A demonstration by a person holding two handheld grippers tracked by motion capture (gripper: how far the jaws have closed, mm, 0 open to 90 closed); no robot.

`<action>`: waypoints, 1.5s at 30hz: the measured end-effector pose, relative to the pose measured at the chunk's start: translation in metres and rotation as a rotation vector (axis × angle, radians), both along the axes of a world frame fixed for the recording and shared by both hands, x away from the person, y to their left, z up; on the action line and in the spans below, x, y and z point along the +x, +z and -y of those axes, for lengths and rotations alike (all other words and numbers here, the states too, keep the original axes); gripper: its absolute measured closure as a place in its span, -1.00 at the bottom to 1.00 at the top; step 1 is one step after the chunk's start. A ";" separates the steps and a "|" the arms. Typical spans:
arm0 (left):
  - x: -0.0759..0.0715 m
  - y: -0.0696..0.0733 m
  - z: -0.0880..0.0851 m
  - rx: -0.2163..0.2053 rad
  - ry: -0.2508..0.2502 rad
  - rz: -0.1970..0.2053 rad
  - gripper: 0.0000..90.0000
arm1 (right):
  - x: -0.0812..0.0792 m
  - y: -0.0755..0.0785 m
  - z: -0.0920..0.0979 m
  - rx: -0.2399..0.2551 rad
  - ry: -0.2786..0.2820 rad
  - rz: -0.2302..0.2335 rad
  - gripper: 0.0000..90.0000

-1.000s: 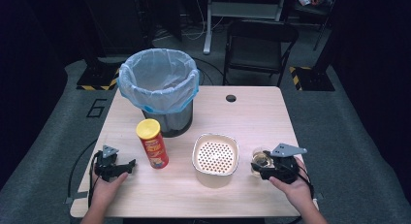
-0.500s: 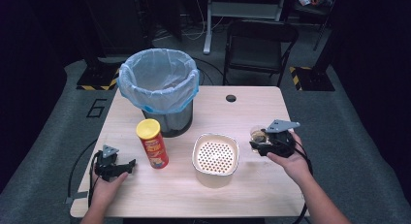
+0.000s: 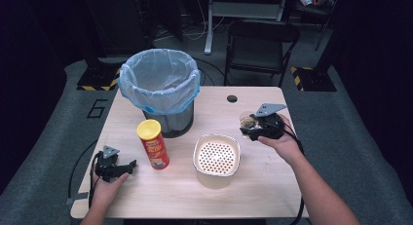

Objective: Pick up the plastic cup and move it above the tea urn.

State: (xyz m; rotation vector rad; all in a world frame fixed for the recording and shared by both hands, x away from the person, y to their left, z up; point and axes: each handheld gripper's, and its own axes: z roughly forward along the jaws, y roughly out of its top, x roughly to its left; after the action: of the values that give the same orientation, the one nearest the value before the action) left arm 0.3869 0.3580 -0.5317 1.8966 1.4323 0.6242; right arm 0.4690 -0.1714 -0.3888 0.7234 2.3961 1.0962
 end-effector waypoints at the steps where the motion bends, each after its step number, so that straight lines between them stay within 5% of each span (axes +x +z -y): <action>1: 0.000 0.000 0.000 0.000 0.000 0.000 -0.72 | 0.003 0.000 -0.002 0.004 0.004 0.004 -0.26; 20: 0.000 0.000 0.000 0.000 0.000 0.000 -0.72 | 0.019 -0.006 -0.026 0.000 0.062 0.041 -0.26; 45: 0.000 0.000 0.000 -0.001 -0.003 0.000 -0.72 | 0.008 0.001 -0.045 -0.083 0.164 0.200 -0.25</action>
State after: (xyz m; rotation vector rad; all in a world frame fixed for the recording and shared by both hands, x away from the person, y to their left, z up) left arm 0.3871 0.3580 -0.5318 1.8970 1.4295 0.6224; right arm 0.4766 -0.1267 -0.3877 0.3750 2.3446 1.0695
